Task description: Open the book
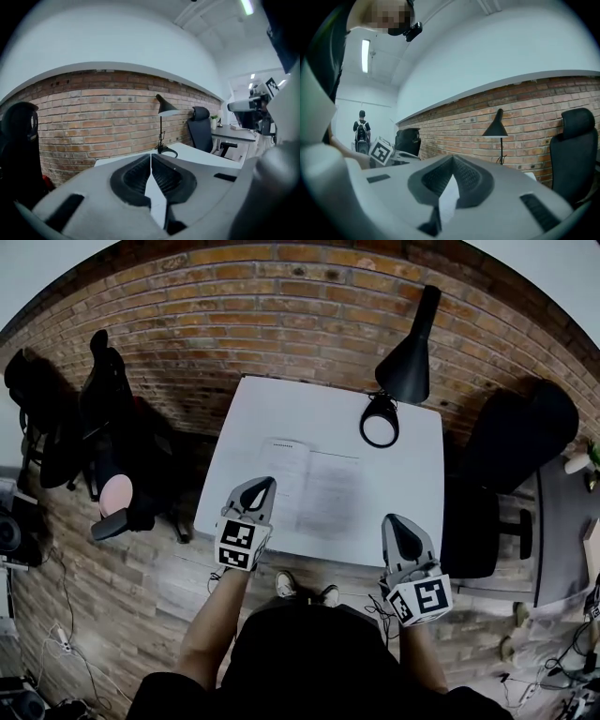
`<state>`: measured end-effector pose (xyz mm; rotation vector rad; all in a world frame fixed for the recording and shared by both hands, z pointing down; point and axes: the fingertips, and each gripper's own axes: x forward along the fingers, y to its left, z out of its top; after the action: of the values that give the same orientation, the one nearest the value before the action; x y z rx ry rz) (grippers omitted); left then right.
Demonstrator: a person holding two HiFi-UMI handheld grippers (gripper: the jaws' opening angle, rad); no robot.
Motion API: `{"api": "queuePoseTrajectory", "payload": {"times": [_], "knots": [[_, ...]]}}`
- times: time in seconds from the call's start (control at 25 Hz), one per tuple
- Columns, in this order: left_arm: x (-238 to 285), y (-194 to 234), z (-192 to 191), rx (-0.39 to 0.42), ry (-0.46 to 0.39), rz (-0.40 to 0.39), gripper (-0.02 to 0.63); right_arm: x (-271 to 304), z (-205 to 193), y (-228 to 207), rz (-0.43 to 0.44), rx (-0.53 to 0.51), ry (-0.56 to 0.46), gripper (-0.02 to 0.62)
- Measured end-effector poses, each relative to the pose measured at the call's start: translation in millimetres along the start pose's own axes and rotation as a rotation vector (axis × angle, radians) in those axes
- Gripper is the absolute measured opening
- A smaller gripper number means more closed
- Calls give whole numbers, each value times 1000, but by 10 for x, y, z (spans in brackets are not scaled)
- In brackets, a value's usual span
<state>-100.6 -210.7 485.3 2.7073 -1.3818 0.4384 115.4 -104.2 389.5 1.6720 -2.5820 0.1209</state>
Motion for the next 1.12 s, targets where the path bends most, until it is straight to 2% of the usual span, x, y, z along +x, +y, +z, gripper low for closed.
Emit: {"api": "queuePoseTrajectory", "payload": {"times": [0.28, 0.52, 0.84, 1.12], "knots": [[-381, -40, 818, 10, -204, 28, 26, -64, 207, -208, -32, -7, -52, 14], [-768, -87, 1223, 16, -313, 56, 26, -130, 383, -405, -70, -11, -85, 14], [-1157, -117, 1395, 74, -377, 109, 26, -211, 601, -490, -83, -18, -134, 14], [-1136, -170, 1398, 66, -388, 98, 26, -263, 595, -509, -91, -47, -123, 14]]}}
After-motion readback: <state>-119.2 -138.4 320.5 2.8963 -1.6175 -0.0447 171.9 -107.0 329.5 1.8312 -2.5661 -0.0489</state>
